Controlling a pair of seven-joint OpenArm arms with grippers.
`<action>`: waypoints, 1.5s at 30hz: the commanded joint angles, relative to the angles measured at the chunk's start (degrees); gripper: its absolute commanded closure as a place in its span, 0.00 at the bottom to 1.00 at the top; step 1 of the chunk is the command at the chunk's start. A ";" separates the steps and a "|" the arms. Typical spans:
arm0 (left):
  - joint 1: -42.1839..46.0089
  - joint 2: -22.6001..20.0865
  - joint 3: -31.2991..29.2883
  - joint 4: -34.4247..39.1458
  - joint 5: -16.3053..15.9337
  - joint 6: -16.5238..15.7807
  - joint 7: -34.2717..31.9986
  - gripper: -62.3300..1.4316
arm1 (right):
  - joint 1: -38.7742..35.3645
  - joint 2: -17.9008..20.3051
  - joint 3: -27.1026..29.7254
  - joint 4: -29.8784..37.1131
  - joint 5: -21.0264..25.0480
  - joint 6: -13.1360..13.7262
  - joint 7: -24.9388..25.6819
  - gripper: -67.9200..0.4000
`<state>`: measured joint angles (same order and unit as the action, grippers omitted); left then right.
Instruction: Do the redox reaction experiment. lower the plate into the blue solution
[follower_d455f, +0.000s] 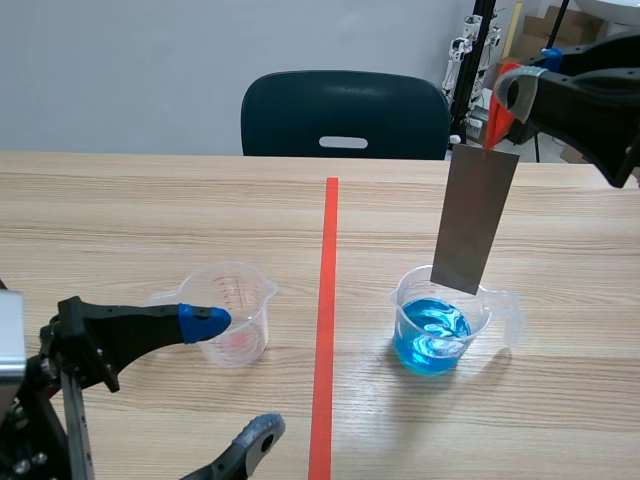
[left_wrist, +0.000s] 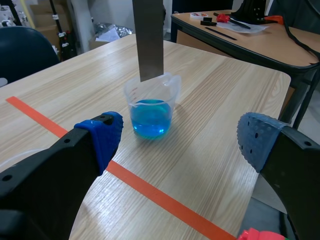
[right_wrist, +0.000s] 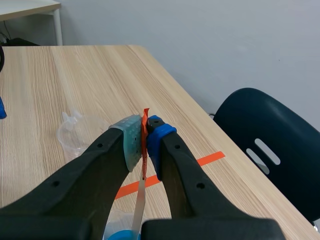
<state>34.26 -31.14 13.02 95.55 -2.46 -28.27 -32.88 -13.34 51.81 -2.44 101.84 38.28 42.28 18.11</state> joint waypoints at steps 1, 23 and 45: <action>0.96 -0.42 -0.33 1.22 -1.51 0.28 -0.76 0.18 | 0.81 -0.42 0.20 -0.35 0.04 0.44 1.64 0.99; 17.22 -6.29 -11.28 4.33 -4.44 3.67 -9.77 0.11 | 1.36 -3.91 -4.55 -6.43 -12.74 0.44 13.07 0.99; 21.29 -12.92 -13.27 4.33 -4.42 3.48 -12.72 0.08 | 5.92 -6.29 -11.34 -16.65 -21.07 0.44 21.49 0.99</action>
<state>55.37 -44.07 -0.30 98.89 -6.31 -24.64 -44.82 -8.29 45.36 -14.13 84.84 16.36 42.28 38.37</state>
